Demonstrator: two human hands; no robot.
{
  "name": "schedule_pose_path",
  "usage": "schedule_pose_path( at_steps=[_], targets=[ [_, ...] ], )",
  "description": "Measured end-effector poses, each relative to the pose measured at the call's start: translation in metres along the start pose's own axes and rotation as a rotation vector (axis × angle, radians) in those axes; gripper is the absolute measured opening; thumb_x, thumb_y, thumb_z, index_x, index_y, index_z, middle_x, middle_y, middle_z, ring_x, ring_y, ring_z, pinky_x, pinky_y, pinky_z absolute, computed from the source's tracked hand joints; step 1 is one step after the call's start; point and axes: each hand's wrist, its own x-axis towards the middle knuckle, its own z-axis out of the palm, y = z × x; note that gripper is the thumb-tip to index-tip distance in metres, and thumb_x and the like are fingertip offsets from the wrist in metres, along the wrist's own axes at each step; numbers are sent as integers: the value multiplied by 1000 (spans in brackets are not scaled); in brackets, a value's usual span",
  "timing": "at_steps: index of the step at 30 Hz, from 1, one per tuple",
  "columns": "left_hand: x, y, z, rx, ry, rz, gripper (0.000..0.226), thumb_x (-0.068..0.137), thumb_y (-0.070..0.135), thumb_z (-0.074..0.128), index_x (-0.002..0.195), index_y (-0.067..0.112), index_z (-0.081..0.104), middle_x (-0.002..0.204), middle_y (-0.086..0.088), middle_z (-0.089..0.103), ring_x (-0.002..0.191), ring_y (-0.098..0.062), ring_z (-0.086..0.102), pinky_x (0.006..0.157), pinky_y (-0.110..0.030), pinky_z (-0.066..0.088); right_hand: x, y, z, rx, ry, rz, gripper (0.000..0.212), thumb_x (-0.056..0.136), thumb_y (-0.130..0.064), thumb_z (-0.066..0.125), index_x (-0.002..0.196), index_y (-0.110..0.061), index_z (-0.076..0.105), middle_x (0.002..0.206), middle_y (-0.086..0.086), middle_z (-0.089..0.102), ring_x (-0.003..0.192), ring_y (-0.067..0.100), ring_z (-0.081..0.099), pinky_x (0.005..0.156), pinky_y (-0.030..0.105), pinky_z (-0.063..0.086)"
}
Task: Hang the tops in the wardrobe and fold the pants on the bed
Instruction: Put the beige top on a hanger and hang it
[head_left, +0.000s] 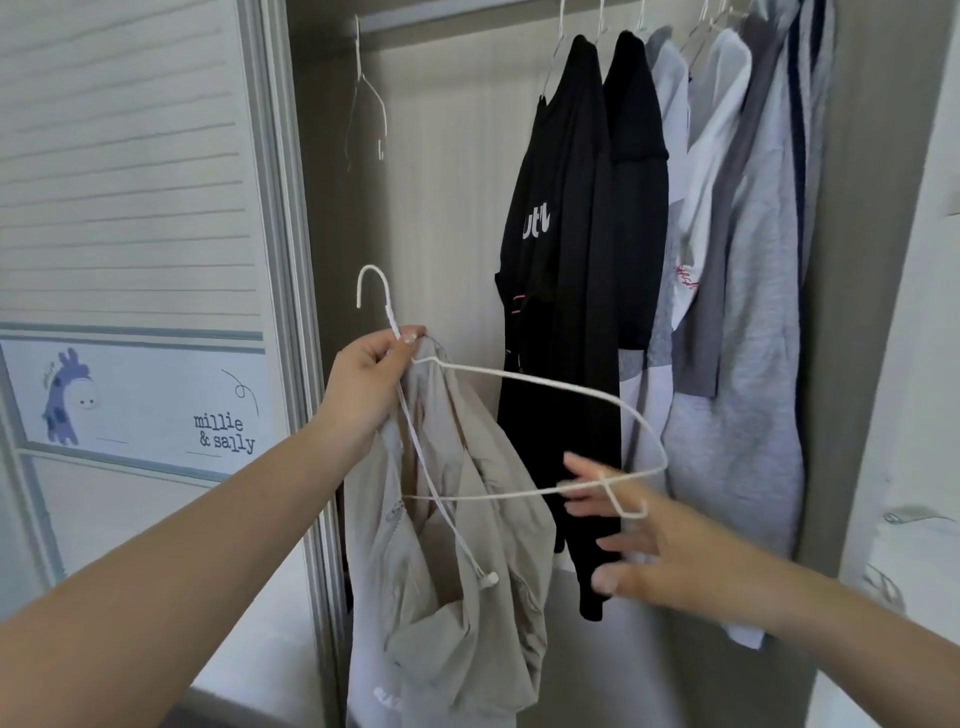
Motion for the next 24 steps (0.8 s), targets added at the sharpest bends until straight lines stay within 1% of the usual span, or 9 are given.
schedule_pose_path(
  at_steps=[4,8,11,13,15,17,19,21,24],
  targets=[
    [-6,3,8,9,-5,9,22,95,28,57,95,13,73,87,-15,63,82,-24,57,88,-45,50,13,19,44,-496,-159,-37,88,77,-60,64,147,-47,11,152,-27,16,134,-17,13,109,7,16],
    [-14,10,23,41,-12,47,18,94,27,58,100,21,74,100,-10,72,92,-19,63,100,-46,47,45,11,82,-852,-163,-233,81,90,-48,55,152,-23,9,159,-9,6,144,6,6,113,19,3],
    [-20,15,32,39,-13,72,16,94,26,58,97,24,74,101,-12,71,93,-21,64,99,-46,48,65,5,105,-898,-122,-175,80,91,-48,52,151,-20,7,158,-2,11,139,22,26,112,38,28],
    [-23,19,34,26,-12,91,16,94,25,58,95,26,74,98,-3,73,94,-16,66,97,-39,50,71,6,114,-752,-116,7,79,87,-53,55,146,-29,8,144,3,37,116,26,51,91,40,45],
    [-24,23,28,32,-5,126,17,95,25,56,95,27,73,95,2,73,89,-11,66,92,-30,51,69,13,118,-704,-106,86,78,84,-57,57,140,-32,10,104,3,58,88,25,60,72,35,44],
    [-23,22,17,90,13,158,16,95,26,55,95,30,71,93,1,72,85,-10,64,85,-26,49,63,22,113,-805,-114,111,81,83,-58,56,141,-29,8,87,2,57,80,26,58,67,32,37],
    [-22,16,5,142,57,172,16,96,26,55,97,29,70,88,7,70,80,0,62,80,-19,49,57,32,105,-996,-80,78,80,84,-57,54,142,-20,15,95,8,63,87,30,60,70,33,31],
    [-19,7,-6,177,117,174,17,96,24,54,100,23,70,85,11,67,75,7,59,75,-15,47,50,36,94,-1191,-80,34,58,84,-49,54,127,-13,38,99,13,65,94,32,60,77,37,29],
    [-17,-9,-25,282,180,166,17,97,25,52,99,23,69,89,2,66,78,-4,56,71,-16,43,39,28,73,-1304,-173,-23,23,79,-36,60,93,-18,63,85,6,68,92,27,60,102,48,26]
  ],
)
